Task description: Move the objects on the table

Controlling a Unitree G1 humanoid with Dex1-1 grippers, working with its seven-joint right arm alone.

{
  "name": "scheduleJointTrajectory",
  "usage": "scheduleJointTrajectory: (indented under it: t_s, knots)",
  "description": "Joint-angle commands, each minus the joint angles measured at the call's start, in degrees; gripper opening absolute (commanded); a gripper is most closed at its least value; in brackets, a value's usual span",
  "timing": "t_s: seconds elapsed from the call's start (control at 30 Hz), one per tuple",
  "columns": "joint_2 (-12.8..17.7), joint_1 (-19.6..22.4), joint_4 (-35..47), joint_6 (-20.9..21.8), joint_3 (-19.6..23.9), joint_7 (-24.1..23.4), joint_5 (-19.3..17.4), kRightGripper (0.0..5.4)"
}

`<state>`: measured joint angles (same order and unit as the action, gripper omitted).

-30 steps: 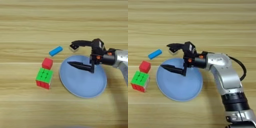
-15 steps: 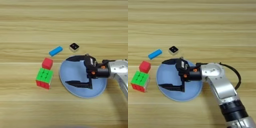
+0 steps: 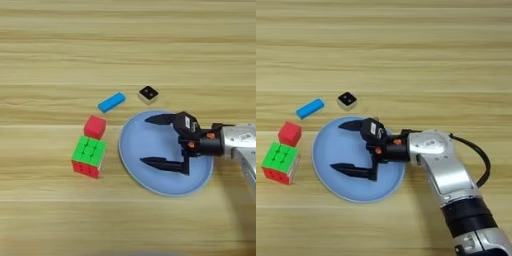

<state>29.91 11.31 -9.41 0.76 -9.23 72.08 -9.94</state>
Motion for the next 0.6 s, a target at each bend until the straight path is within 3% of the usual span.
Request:
scheduleJointTrajectory:
  t_s: [0.03, 0.33, 0.6]
  knots:
    - [2.6, 1.7, 0.2, 3.3, 0.4, 0.2, 0.7, 5.39]
    - [1.8, 2.4, -5.4, 7.1, -1.1, -0.2, 3.6, 5.39]
    - [1.2, 2.0, -5.4, 7.6, -2.1, 0.6, 4.1, 5.39]
